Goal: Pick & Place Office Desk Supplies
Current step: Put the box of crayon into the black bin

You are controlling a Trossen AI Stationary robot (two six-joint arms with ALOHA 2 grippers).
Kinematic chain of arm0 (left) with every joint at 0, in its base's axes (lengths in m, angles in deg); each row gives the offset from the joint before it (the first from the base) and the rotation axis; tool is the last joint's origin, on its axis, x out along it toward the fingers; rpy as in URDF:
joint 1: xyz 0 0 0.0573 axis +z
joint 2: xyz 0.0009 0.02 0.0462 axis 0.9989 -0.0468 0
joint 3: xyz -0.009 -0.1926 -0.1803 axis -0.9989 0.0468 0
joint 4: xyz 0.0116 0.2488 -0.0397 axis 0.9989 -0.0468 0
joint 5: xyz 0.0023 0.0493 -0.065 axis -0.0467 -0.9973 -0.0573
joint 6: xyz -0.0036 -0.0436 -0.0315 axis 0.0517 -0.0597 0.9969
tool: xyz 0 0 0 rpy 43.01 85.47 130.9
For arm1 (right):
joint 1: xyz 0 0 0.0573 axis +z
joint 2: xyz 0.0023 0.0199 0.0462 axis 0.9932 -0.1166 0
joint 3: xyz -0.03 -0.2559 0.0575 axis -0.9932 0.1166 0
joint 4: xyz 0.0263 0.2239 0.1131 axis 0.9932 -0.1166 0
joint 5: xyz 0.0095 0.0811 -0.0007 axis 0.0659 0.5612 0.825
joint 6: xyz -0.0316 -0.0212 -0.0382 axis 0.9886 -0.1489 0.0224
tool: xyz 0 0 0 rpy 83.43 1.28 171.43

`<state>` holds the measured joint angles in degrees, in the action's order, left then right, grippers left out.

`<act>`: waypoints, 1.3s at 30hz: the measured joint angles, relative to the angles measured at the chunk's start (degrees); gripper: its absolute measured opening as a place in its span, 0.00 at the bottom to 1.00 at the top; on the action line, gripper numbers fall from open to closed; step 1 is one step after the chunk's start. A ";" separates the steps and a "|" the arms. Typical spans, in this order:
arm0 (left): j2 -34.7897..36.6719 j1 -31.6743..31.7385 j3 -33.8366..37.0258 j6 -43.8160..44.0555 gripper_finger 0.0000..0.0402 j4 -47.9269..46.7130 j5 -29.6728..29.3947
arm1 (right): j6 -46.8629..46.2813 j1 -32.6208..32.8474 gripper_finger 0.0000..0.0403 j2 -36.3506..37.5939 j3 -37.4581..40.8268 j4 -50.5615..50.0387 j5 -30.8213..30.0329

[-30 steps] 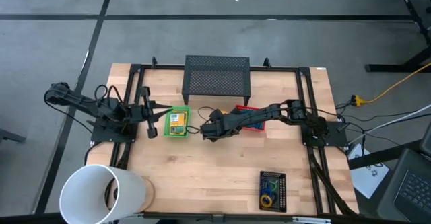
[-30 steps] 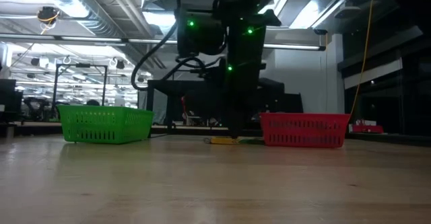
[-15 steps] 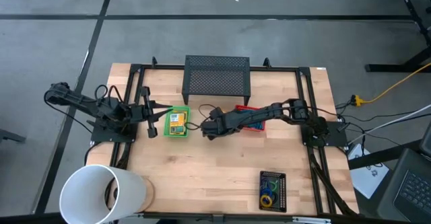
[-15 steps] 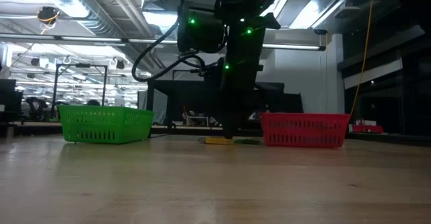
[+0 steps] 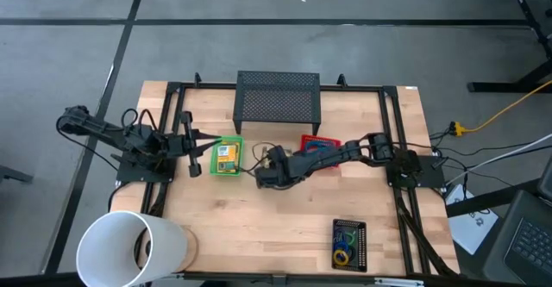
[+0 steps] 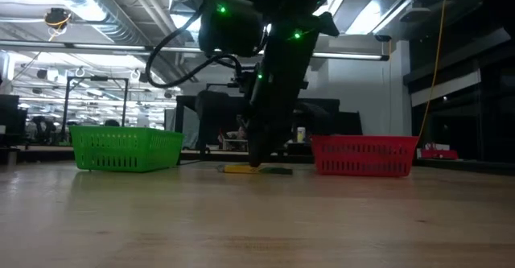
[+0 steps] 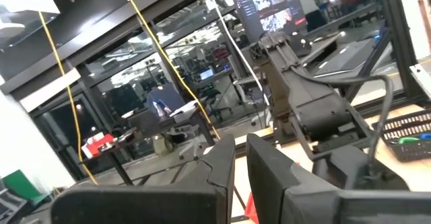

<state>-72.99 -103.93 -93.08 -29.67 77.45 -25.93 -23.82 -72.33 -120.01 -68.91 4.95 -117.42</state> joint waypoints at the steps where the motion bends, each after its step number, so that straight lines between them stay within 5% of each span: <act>1: 0.00 0.36 0.00 -0.01 0.09 0.00 0.47 | -0.57 0.20 0.00 -0.33 0.00 0.02 -1.27; 12: -1.57 6.51 0.00 2.76 0.09 0.00 7.75 | -6.56 1.79 0.00 -1.61 0.03 0.80 -6.88; 15: -2.23 7.94 0.00 3.31 0.09 0.00 10.45 | -9.32 2.69 0.00 -2.97 0.09 7.62 -7.98; 17: -2.47 8.82 0.00 3.85 0.09 0.00 12.07 | -11.13 3.60 0.00 -5.02 0.07 14.18 -12.20; 20: -2.46 9.94 0.00 4.63 0.09 0.08 14.58 | -11.73 5.57 0.00 -10.63 -0.53 20.11 -27.89; 22: -2.43 10.57 0.00 5.25 0.09 0.34 16.21 | -10.61 6.28 0.00 -11.99 -1.56 19.35 -30.70; 30: -2.51 11.66 0.02 6.88 0.09 0.81 19.80 | -15.18 6.12 0.00 -12.34 -6.00 7.97 -29.88; 34: -2.51 11.61 0.02 6.98 0.09 0.90 20.27 | -13.87 5.46 0.00 -10.33 -9.69 0.65 -16.31; 39: -2.51 11.61 0.02 7.34 0.09 0.96 21.69 | -12.09 5.40 0.00 -10.09 -14.89 -8.57 -8.52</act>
<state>-75.50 -92.31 -93.06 -22.32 78.41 -4.24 -35.92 -66.93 -130.10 -83.81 -3.63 -125.94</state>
